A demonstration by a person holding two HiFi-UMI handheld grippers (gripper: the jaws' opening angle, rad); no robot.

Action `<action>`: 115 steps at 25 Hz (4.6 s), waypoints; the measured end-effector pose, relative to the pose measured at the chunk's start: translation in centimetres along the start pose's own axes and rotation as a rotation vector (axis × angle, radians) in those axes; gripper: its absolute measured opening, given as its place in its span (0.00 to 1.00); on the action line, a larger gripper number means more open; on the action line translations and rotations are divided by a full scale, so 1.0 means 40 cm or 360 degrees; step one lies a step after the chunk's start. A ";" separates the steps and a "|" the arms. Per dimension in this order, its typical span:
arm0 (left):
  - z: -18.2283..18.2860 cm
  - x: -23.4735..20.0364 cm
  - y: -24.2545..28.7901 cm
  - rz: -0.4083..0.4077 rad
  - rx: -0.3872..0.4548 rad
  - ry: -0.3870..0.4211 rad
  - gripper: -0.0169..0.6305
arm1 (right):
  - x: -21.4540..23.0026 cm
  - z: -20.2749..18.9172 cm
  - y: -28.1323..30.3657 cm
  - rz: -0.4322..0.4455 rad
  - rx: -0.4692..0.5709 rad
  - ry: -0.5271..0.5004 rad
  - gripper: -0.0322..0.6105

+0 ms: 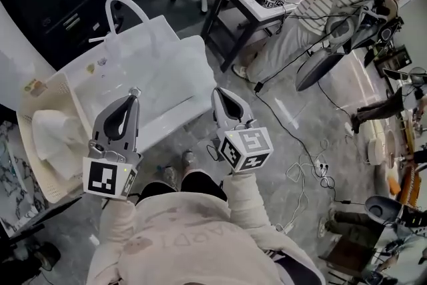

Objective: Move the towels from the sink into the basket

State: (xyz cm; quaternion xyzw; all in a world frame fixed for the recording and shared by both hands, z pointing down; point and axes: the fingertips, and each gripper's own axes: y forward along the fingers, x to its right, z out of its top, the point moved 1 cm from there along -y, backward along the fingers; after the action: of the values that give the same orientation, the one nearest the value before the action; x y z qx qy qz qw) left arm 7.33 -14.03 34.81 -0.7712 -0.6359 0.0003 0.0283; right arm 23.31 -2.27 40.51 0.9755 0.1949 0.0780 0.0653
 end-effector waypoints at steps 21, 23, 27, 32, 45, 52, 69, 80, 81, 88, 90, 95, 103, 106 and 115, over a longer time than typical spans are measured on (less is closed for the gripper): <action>-0.030 -0.074 0.042 0.0273 -0.0080 -0.0044 0.03 | 0.093 -0.162 0.262 0.0238 -0.0535 -0.0001 0.14; -0.034 -0.080 0.048 0.0297 -0.0085 -0.0051 0.03 | 0.099 -0.180 0.283 0.0268 -0.0583 -0.0018 0.16; -0.042 -0.084 0.068 0.0340 -0.0105 -0.0049 0.03 | 0.120 -0.213 0.319 0.0314 -0.0677 -0.0055 0.23; -0.049 -0.088 0.093 0.0392 -0.0128 -0.0051 0.03 | 0.154 -0.242 0.357 0.0345 -0.0757 -0.0075 0.30; -0.066 -0.111 0.136 0.0557 -0.0188 -0.0049 0.03 | 0.232 -0.312 0.477 0.0387 -0.0921 -0.0157 0.45; -0.085 -0.115 0.135 0.0619 -0.0236 -0.0041 0.03 | 0.262 -0.405 0.527 0.0357 -0.1082 -0.0231 0.55; -0.085 -0.127 0.113 0.0719 -0.0294 -0.0011 0.03 | 0.303 -0.458 0.556 0.0250 -0.1162 -0.0129 0.33; -0.055 -0.124 0.080 0.0728 -0.0240 0.0010 0.03 | 0.223 -0.348 0.498 0.0396 -0.0840 -0.0080 0.16; -0.051 -0.125 0.077 0.0728 -0.0235 0.0011 0.03 | 0.213 -0.328 0.490 0.0412 -0.0786 -0.0042 0.16; -0.036 -0.112 0.058 0.0715 -0.0197 0.0019 0.03 | 0.169 -0.186 0.431 0.0517 -0.0489 0.0168 0.16; -0.034 -0.106 0.055 0.0709 -0.0188 0.0022 0.03 | 0.161 -0.156 0.412 0.0543 -0.0422 0.0204 0.16; -0.024 -0.098 0.039 0.0705 -0.0173 0.0030 0.03 | 0.134 -0.087 0.357 0.0597 -0.0257 0.0262 0.17; -0.007 -0.098 0.003 0.0710 -0.0141 0.0036 0.03 | 0.078 0.029 0.262 0.0702 -0.0005 0.0230 0.17; -0.003 -0.100 -0.006 0.0709 -0.0135 0.0039 0.03 | 0.049 0.060 0.232 0.0766 0.0070 0.0190 0.17; 0.007 -0.109 -0.047 0.0730 -0.0127 0.0047 0.03 | -0.066 0.102 0.165 0.0983 0.0191 0.0020 0.17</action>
State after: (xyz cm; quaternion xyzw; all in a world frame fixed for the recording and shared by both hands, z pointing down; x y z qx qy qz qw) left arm 4.65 -17.96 34.47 -0.8961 -0.4429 -0.0297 0.0061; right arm 24.09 -9.75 37.21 0.9902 -0.1061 0.0886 -0.0203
